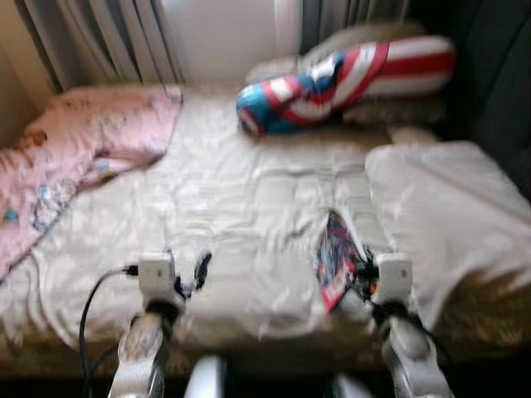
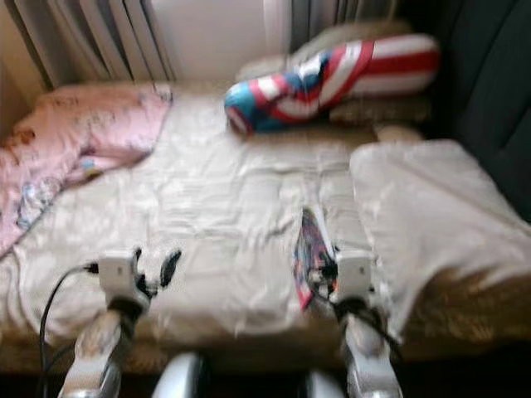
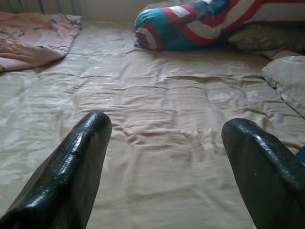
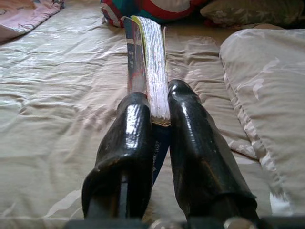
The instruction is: Clean up the room
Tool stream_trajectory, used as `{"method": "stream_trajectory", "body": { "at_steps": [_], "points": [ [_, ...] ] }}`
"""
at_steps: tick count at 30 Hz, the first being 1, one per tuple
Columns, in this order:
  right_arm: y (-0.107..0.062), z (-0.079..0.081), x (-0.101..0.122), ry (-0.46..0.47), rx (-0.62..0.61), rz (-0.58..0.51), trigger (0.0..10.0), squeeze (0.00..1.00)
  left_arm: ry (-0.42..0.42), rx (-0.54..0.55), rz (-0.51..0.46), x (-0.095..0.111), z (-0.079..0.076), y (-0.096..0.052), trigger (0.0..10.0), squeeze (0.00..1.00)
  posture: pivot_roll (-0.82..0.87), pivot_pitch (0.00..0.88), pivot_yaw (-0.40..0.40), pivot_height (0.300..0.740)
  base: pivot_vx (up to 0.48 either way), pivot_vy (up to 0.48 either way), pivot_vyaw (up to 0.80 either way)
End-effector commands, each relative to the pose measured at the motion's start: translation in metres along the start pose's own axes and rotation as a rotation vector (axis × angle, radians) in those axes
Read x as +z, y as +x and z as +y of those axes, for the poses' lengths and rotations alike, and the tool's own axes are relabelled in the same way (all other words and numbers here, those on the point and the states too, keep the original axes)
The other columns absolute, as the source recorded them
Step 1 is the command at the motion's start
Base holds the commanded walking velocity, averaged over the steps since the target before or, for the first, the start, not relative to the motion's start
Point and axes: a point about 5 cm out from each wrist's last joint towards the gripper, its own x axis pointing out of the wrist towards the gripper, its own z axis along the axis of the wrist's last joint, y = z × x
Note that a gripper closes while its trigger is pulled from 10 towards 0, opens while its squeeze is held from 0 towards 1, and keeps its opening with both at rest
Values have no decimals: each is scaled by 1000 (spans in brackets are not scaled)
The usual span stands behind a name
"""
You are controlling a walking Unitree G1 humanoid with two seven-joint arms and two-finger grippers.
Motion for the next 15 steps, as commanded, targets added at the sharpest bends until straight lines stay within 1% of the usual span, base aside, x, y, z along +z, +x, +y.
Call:
{"method": "stream_trajectory", "body": {
  "at_steps": [1, 3, 15],
  "points": [
    [4, 0, 12, -6, 7, -62, 10000, 0, 5, -13, -6, 3, -2, 2, 10000, 0, -52, 33, 7, 628, 0, 0, 0],
    [4, 1, 12, -6, 14, -64, 10000, 0, 5, -13, -7, 4, -2, 2, 10000, 0, -52, 33, 8, 628, 0, 0, 0],
    [5, 0, 15, -5, 17, -78, 10000, 0, 7, -15, -7, 4, -1, 1, 10000, 0, -52, 36, 10, 628, 272, 0, 0]
  ]
}}
